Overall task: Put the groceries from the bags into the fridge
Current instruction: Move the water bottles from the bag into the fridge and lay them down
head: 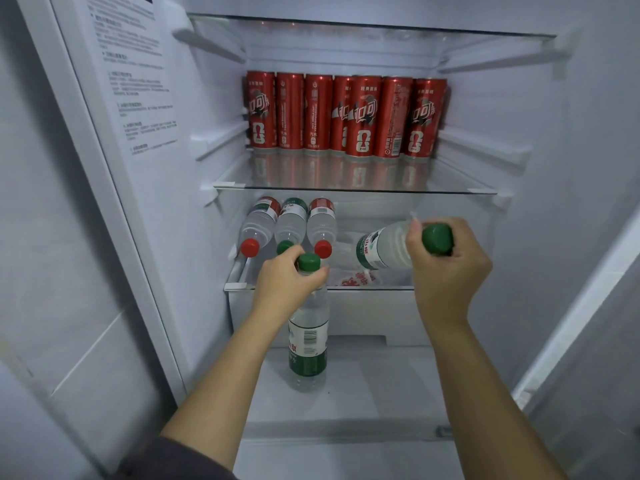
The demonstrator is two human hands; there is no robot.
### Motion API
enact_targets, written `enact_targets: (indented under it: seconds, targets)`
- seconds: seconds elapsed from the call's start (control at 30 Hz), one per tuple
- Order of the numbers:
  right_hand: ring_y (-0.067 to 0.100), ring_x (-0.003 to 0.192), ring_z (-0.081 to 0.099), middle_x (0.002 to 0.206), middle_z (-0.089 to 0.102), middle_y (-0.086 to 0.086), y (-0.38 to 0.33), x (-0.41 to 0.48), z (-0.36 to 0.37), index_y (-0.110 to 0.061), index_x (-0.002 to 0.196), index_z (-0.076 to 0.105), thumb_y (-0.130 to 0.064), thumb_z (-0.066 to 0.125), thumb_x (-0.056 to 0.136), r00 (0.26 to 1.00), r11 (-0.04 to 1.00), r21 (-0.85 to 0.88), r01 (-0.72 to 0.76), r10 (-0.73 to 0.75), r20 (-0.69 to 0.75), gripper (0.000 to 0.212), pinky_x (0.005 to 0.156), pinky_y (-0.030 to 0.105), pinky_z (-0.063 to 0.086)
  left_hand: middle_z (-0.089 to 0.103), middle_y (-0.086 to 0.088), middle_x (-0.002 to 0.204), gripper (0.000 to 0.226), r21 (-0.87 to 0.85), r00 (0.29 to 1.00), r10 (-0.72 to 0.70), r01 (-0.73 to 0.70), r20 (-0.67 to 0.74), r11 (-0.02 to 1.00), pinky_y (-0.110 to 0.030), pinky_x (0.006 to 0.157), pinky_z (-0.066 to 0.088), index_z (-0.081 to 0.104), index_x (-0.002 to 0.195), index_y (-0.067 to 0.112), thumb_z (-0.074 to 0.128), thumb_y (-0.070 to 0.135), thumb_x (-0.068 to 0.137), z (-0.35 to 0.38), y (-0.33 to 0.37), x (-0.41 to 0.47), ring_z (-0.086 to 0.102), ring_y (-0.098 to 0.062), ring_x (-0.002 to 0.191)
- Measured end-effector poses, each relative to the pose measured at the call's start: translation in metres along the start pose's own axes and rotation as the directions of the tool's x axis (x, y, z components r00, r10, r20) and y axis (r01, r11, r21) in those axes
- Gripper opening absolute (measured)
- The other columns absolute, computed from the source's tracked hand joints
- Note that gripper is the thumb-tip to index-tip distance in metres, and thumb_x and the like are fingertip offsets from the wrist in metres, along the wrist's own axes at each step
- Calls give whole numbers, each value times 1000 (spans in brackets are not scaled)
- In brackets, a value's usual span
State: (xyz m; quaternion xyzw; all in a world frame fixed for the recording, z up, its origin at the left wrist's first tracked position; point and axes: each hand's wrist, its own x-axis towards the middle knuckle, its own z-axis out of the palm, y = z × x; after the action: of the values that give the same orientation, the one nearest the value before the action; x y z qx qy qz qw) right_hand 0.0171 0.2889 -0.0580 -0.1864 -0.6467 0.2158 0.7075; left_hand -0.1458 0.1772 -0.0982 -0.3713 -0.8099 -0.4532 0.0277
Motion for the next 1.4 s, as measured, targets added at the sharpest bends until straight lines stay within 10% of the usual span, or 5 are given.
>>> enact_targets:
  seconds: [0.27,0.53,1.07,1.2,1.4]
  targets:
    - [13,74,61,84,69,-2,49,-24,30,-14,106,71,-30,68,89,965,960,-249,-125,176,195,24,64,26,50,58,6,69,29,-6,1000,-3,3,7,1000,-27,55,39,51,75,21,70,42,80,1,-1,0,53,-7,64]
    - [22,85,55,100,65,6,59,-19,82,-32,141,48,-43,48,96,785,765,-633,-114,460,414,46,64,29,38,57,6,68,31,-7,999,-33,33,-31,999,-26,53,38,50,74,20,72,42,78,3,-1,-1,50,-6,61]
    - [32,119,50,135,48,13,53,4,85,-25,147,37,-41,43,99,658,798,-583,-155,524,541,51,83,37,40,45,9,87,32,-111,995,9,-21,-104,994,-20,65,38,53,84,22,75,44,74,16,-14,-16,48,-3,78]
    - [14,80,57,92,63,-3,28,-2,68,-21,114,64,-36,49,98,711,924,-307,-226,372,597,27,74,34,48,52,14,107,48,-299,999,-38,27,-29,954,-9,78,39,51,108,27,82,31,71,22,-27,-38,52,1,98]
    - [8,63,52,67,56,-10,-4,-5,60,-24,87,66,-59,49,92,369,970,-214,-114,241,898,39,63,31,42,67,14,103,59,-459,992,-110,127,64,879,-19,80,50,55,114,27,87,25,64,33,-39,-56,63,3,94]
